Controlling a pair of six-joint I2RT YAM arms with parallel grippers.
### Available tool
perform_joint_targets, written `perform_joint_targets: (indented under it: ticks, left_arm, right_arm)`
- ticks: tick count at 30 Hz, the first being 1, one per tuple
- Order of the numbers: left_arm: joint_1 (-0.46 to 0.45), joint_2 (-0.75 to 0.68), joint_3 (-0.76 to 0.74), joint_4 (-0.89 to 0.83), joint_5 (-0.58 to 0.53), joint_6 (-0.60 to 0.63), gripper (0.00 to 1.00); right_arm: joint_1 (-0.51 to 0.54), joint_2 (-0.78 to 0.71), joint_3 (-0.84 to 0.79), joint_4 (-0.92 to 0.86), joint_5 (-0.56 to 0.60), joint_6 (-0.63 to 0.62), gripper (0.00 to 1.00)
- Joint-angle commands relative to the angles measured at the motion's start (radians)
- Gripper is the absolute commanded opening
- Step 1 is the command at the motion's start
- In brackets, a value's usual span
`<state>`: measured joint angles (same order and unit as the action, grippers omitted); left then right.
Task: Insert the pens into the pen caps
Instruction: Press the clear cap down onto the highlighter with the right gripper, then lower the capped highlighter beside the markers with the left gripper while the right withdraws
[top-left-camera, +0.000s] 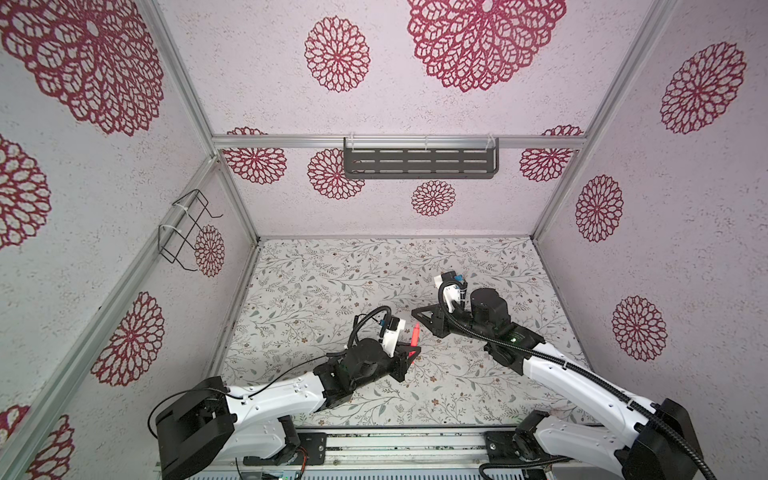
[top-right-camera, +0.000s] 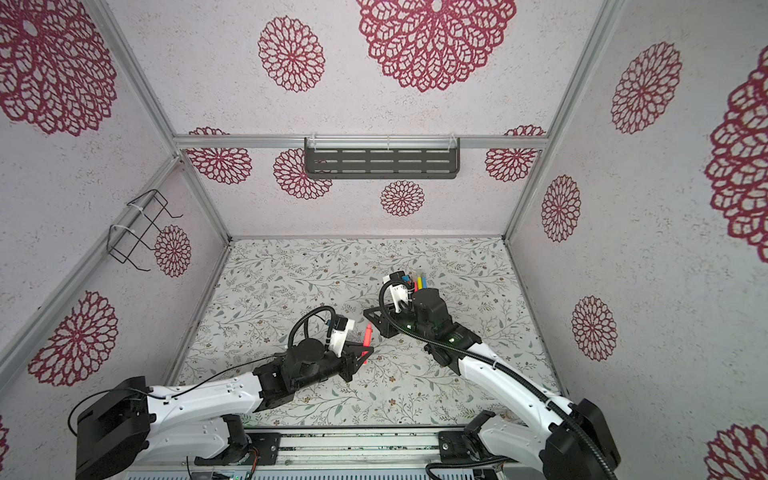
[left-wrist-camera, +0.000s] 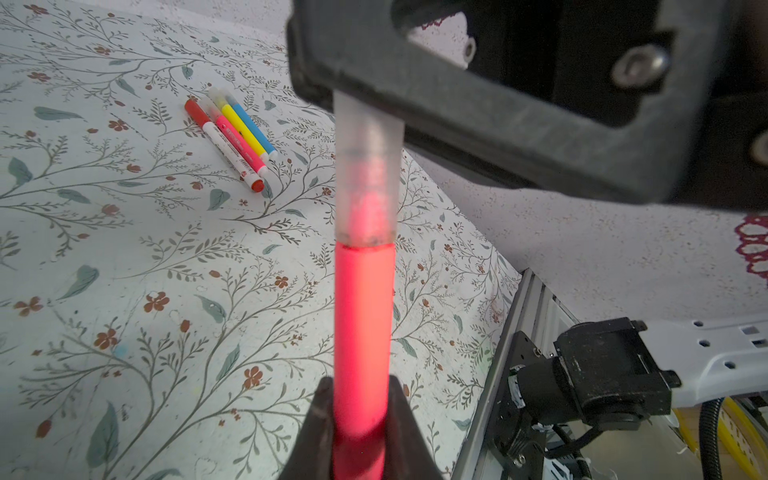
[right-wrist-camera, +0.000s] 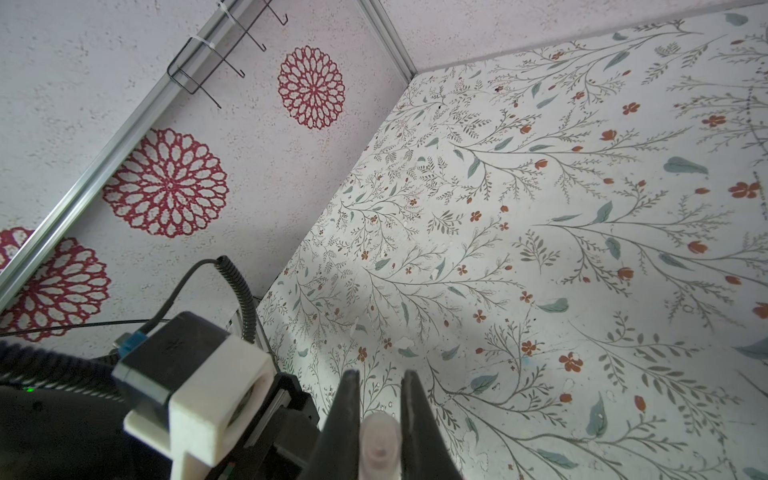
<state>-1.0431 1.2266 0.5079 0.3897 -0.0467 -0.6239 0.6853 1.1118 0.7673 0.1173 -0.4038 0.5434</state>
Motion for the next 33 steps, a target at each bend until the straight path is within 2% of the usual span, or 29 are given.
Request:
perform_joint_targets:
  ticks: [1, 4, 10, 16, 20, 25, 33]
  left_arm:
    - [-0.006, -0.032, 0.034, 0.011, -0.037, 0.032, 0.00]
    - [-0.005, -0.041, 0.047, 0.004, -0.049, 0.044, 0.00]
    - [0.012, -0.054, 0.066, 0.026, -0.061, 0.056, 0.00]
    - [0.064, -0.102, 0.068, 0.079, 0.004, 0.056, 0.00]
    - [0.116, -0.133, 0.070, 0.111, 0.080, 0.049, 0.00]
    - [0.176, -0.169, 0.066, 0.122, 0.147, 0.034, 0.00]
    - [0.222, -0.224, 0.051, 0.093, 0.144, 0.033, 0.00]
  right_arm:
    - [0.029, 0.001, -0.029, 0.018, -0.030, 0.005, 0.03]
    - [0.051, -0.002, -0.071, 0.036, -0.015, 0.020, 0.00]
    - [0.122, 0.006, -0.152, 0.081, 0.044, 0.065, 0.00]
    - [0.252, 0.021, -0.228, 0.097, 0.162, 0.120, 0.00]
    - [0.339, 0.041, -0.273, 0.116, 0.189, 0.144, 0.00]
    - [0.398, 0.066, -0.343, 0.211, 0.184, 0.198, 0.00]
    - [0.444, 0.086, -0.385, 0.258, 0.191, 0.235, 0.00]
